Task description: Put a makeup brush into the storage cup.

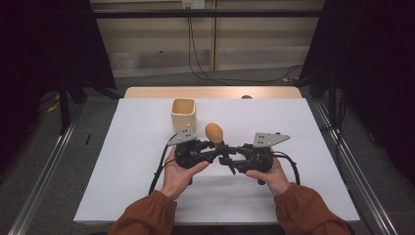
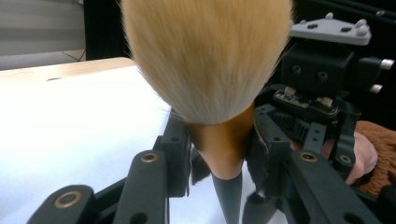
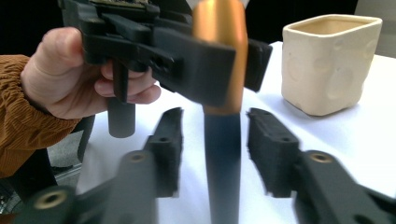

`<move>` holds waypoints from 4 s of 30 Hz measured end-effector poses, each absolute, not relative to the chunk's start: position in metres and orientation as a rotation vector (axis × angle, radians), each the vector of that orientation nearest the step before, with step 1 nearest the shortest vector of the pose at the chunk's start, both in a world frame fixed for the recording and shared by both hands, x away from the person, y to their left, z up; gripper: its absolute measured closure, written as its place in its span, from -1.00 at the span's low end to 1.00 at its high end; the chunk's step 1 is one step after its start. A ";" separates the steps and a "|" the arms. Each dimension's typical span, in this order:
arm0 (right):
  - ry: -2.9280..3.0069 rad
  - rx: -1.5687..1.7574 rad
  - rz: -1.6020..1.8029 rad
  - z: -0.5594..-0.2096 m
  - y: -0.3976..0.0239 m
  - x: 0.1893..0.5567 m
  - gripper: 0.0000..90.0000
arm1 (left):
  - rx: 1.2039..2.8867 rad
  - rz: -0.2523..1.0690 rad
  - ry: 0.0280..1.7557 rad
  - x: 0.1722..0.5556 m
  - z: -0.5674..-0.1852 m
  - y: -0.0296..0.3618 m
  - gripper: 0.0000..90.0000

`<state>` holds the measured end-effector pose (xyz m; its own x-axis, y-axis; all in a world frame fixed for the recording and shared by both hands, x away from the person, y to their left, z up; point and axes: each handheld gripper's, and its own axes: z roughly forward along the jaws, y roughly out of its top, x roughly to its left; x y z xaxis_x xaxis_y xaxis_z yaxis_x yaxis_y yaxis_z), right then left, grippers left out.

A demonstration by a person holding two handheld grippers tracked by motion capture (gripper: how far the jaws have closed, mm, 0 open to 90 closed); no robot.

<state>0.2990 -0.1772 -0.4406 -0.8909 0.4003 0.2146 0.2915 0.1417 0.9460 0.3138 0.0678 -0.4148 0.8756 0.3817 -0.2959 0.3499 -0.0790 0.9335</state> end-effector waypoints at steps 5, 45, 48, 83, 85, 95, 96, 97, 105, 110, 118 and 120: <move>2.302 0.710 1.869 -0.441 -0.179 0.299 -0.03 | 1.683 0.045 0.560 0.314 -0.412 0.070 0.41; 2.062 0.854 1.735 -0.437 -0.199 0.280 -0.96 | 1.761 0.079 0.589 0.317 -0.403 0.094 0.41; 2.042 0.874 1.720 -0.438 -0.204 0.277 -0.96 | 1.775 0.084 0.585 0.317 -0.402 0.096 0.41; 1.832 1.061 1.560 -0.450 -0.279 0.231 -1.00 | 1.761 0.174 0.676 0.334 -0.373 0.160 0.41; 1.829 1.073 1.559 -0.451 -0.282 0.229 -1.00 | 1.764 0.181 0.675 0.335 -0.370 0.163 0.41; 1.813 1.077 1.574 -0.451 -0.289 0.225 -1.00 | 1.771 0.205 0.688 0.346 -0.361 0.167 0.41; 1.814 1.076 1.570 -0.452 -0.289 0.225 -1.00 | 1.773 0.211 0.690 0.347 -0.359 0.167 0.41; 1.821 1.072 1.571 -0.452 -0.288 0.225 -1.00 | 1.773 0.215 0.689 0.349 -0.358 0.167 0.41; 1.832 1.053 1.584 -0.452 -0.286 0.226 -1.00 | 1.774 0.253 0.701 0.357 -0.340 0.173 0.41; 1.834 1.034 1.597 -0.452 -0.287 0.226 -1.00 | 1.755 0.283 0.702 0.364 -0.328 0.177 0.41; 1.843 1.032 1.592 -0.453 -0.286 0.226 -1.00 | 1.738 0.318 0.729 0.378 -0.322 0.177 0.41; 1.842 1.035 1.592 -0.453 -0.286 0.226 -1.00 | 1.739 0.326 0.739 0.382 -0.322 0.176 0.41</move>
